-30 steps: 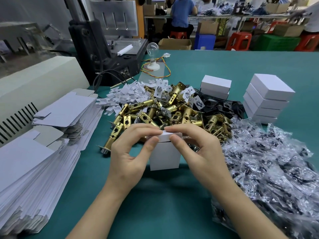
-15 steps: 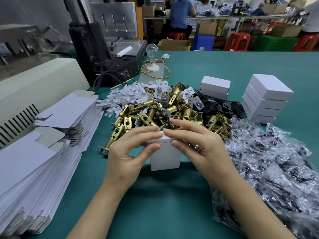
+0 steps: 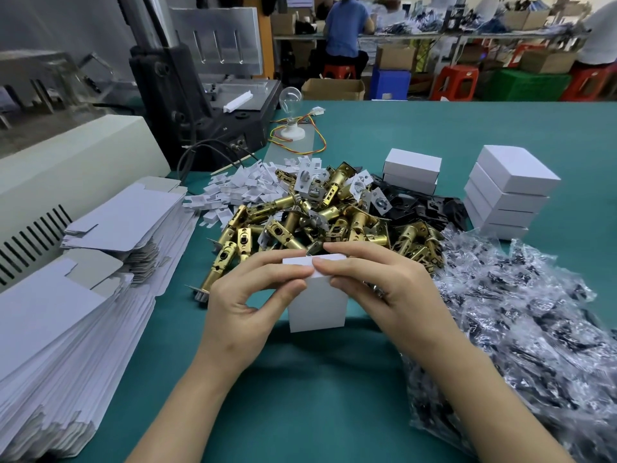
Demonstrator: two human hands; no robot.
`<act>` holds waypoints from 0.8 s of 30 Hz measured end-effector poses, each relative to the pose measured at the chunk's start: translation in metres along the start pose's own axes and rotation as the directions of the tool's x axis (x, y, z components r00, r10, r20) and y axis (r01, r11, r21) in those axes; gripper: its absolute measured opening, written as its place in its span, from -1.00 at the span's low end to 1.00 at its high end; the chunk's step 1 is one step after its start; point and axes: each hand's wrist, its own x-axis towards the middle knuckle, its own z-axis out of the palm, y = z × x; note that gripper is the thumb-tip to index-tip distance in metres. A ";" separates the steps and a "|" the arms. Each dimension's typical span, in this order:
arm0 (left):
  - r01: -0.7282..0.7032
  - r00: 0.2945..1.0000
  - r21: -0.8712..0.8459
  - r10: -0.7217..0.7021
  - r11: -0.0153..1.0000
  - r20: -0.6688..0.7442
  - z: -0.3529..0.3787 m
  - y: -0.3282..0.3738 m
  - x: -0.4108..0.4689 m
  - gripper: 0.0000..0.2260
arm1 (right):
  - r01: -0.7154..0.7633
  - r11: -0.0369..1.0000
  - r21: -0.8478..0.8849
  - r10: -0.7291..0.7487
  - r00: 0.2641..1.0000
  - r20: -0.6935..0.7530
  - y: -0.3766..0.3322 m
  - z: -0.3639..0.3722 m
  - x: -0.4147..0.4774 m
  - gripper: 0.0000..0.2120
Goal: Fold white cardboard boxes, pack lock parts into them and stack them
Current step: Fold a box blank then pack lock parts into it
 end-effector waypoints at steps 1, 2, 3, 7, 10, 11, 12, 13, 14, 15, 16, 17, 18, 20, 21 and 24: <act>0.030 1.000 -0.010 -0.030 1.000 0.011 0.001 0.000 -0.001 -0.78 | -0.006 1.000 0.006 0.006 1.000 -0.005 0.000 0.000 0.000 -0.74; 0.085 0.996 -0.025 -0.084 0.996 0.032 0.001 0.001 -0.002 -0.71 | -0.013 1.000 0.011 0.013 1.000 -0.011 0.000 0.001 0.000 -0.74; 0.157 0.986 -0.042 -0.154 0.987 0.060 0.002 0.003 -0.003 -0.62 | -0.018 1.000 0.015 0.018 1.000 -0.016 0.000 0.002 0.000 -0.74; 0.342 0.922 0.032 -0.342 0.939 0.180 0.000 0.003 -0.004 -0.47 | -0.044 0.998 0.040 0.046 0.999 -0.026 0.000 0.005 -0.001 -0.75; 0.369 0.897 0.108 -0.384 0.923 0.220 -0.001 0.000 -0.003 -0.52 | -0.056 0.998 0.038 0.058 0.997 -0.042 -0.001 0.007 -0.001 -0.74; 0.377 0.895 0.100 -0.390 0.921 0.216 -0.001 0.000 -0.003 -0.52 | -0.060 0.998 0.036 0.062 0.997 -0.048 -0.001 0.007 -0.001 -0.73; 0.382 0.896 0.085 -0.391 0.920 0.210 -0.001 0.000 -0.003 -0.52 | -0.067 0.997 0.034 0.069 0.996 -0.053 -0.002 0.008 -0.002 -0.73; 0.384 0.897 0.072 -0.391 0.920 0.206 0.000 0.000 -0.002 -0.53 | -0.077 0.997 0.032 0.079 0.995 -0.057 -0.002 0.008 -0.002 -0.74; 0.383 0.900 0.060 -0.387 0.922 0.200 0.001 0.001 -0.002 -0.54 | -0.086 0.996 0.020 0.087 0.994 -0.059 -0.003 0.009 -0.003 -0.73; 0.381 0.905 0.046 -0.382 0.924 0.187 0.002 0.000 -0.001 -0.55 | -0.090 0.996 -0.008 0.089 0.994 -0.058 -0.004 0.010 -0.003 -0.71; 0.381 0.910 0.031 -0.381 0.924 0.164 0.002 0.000 0.000 -0.56 | -0.088 0.995 -0.043 0.086 0.995 -0.051 -0.005 0.010 -0.003 -0.65; 0.390 0.912 0.014 -0.388 0.921 0.130 0.003 0.001 0.000 -0.57 | -0.083 0.994 -0.069 0.080 0.996 -0.040 -0.007 0.010 -0.003 -0.55; 0.406 0.911 -0.015 -0.404 0.914 0.086 0.003 0.001 0.001 -0.57 | -0.081 0.994 -0.078 0.079 0.996 -0.033 -0.008 0.009 -0.003 -0.45; 0.445 0.894 -0.108 -0.449 0.889 -0.015 0.003 0.000 0.002 -0.53 | -0.092 0.991 -0.100 0.087 0.995 -0.049 -0.013 0.008 -0.003 -0.30; 0.460 0.879 -0.166 -0.474 0.872 -0.056 0.004 0.000 0.003 -0.55 | -0.107 0.985 -0.133 0.099 0.993 -0.060 -0.017 0.009 -0.003 -0.23; 0.490 0.834 -0.329 -0.544 0.807 -0.092 0.008 0.001 0.004 -0.64 | -0.145 0.944 -0.295 0.145 0.989 -0.020 -0.033 0.020 -0.005 -0.08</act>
